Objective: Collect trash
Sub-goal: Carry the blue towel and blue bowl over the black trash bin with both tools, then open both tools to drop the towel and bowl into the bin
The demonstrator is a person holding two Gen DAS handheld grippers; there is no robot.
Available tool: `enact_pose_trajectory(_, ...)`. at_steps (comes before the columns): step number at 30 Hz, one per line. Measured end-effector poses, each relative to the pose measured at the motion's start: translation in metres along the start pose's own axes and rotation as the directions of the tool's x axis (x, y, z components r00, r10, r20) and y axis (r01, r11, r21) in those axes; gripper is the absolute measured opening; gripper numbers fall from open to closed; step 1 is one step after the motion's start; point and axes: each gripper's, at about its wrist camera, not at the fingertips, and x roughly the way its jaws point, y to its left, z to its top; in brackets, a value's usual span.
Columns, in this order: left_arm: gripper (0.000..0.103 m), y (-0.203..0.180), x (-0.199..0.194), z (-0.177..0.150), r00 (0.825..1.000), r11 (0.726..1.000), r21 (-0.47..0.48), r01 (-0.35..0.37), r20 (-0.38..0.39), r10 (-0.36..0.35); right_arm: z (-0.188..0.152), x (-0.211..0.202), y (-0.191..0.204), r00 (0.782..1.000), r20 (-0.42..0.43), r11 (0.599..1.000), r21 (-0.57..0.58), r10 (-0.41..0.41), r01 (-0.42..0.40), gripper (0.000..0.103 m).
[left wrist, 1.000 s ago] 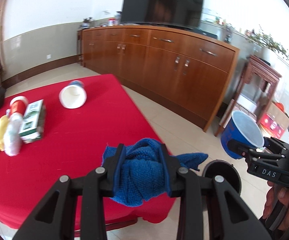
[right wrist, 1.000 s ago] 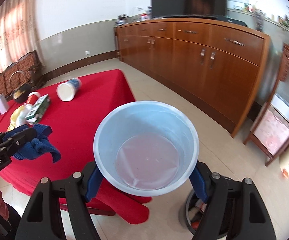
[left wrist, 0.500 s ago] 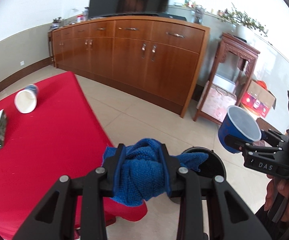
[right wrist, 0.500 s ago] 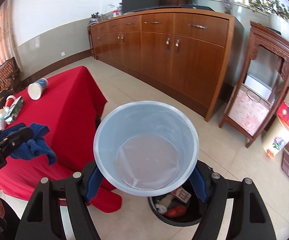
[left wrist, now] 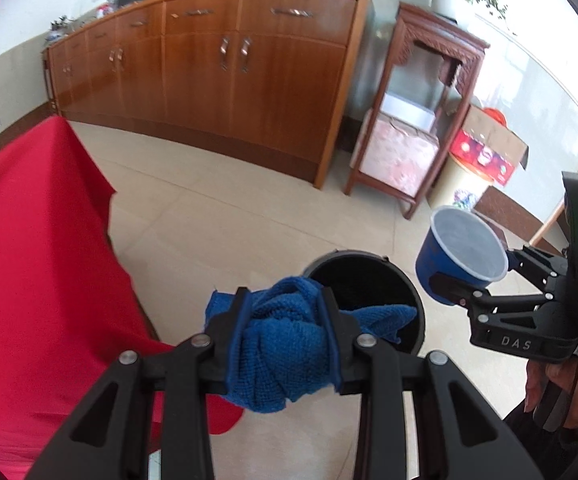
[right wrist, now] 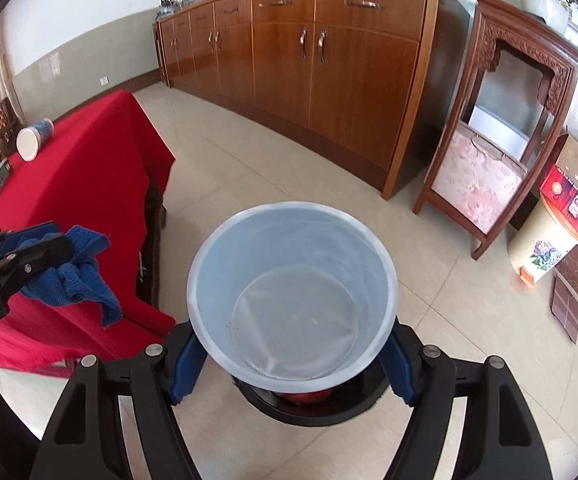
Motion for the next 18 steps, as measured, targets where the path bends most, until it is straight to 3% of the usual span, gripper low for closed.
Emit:
enact_pose_trajectory(9, 0.035, -0.034, 0.050, -0.006, 0.993, 0.998, 0.016, 0.069, -0.097, -0.067, -0.026, 0.036, -0.033, 0.996, -0.086, 1.000, -0.020, -0.001, -0.001, 0.076)
enact_pose_trajectory(18, 0.035, -0.053, 0.117, -0.018, 0.965, 0.992, 0.004, 0.124, -0.235, -0.119, -0.047, 0.094, -0.051, 0.979, -0.201, 0.988, -0.146, 0.025, -0.055, 0.076)
